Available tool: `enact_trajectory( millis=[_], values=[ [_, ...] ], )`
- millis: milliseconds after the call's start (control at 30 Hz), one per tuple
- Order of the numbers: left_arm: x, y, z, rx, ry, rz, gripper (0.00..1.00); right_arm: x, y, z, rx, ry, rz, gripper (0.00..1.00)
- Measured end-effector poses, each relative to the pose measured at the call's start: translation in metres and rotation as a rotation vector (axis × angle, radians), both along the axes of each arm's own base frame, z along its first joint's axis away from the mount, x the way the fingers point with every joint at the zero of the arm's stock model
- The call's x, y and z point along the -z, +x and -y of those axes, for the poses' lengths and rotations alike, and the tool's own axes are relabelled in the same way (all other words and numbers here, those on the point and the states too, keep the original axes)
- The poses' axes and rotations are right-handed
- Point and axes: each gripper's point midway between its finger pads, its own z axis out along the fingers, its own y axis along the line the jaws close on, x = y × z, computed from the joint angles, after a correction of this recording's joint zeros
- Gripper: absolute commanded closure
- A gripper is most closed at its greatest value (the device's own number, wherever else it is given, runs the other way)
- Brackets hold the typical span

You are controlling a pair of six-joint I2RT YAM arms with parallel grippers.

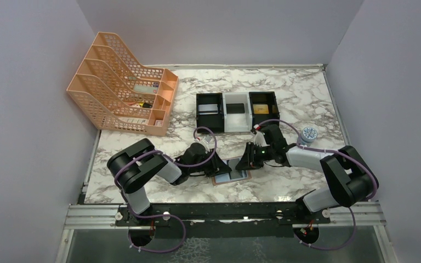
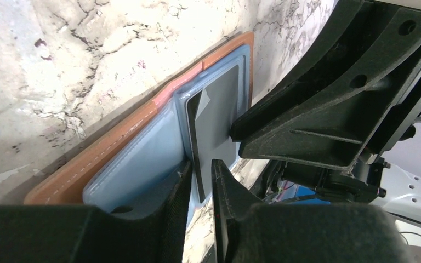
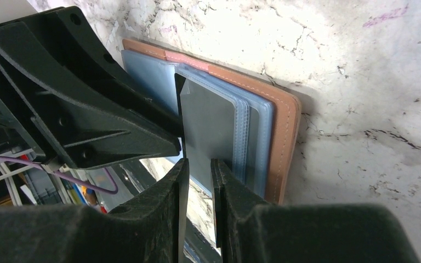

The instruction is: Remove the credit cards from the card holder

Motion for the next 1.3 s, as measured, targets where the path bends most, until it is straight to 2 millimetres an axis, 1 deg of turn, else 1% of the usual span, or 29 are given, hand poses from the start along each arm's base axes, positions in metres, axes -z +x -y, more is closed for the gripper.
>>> enact_trajectory(
  millis=[200,267,533,900,1100,1300],
  values=[
    [0.004,0.002,0.001,-0.005,-0.001,-0.011,0.97,0.0,0.0,0.0,0.001,0.0,0.0,0.77],
    [0.004,0.002,0.001,-0.004,-0.001,-0.011,1.0,0.0,0.0,0.0,0.001,-0.001,-0.001,0.77],
    [0.002,0.001,-0.002,-0.017,-0.002,0.0,1.0,0.001,0.002,0.001,0.019,-0.009,-0.004,0.77],
    [-0.001,-0.003,-0.018,-0.052,0.0,0.007,1.0,0.0,0.005,0.004,0.043,-0.029,0.012,0.78],
    [-0.002,-0.002,-0.019,-0.054,-0.002,0.009,1.0,-0.002,0.005,0.006,0.03,-0.039,0.036,0.78],
    [-0.005,-0.001,-0.02,-0.06,-0.009,0.015,1.0,-0.008,0.0,0.008,-0.008,-0.038,0.064,0.76]
  ],
)
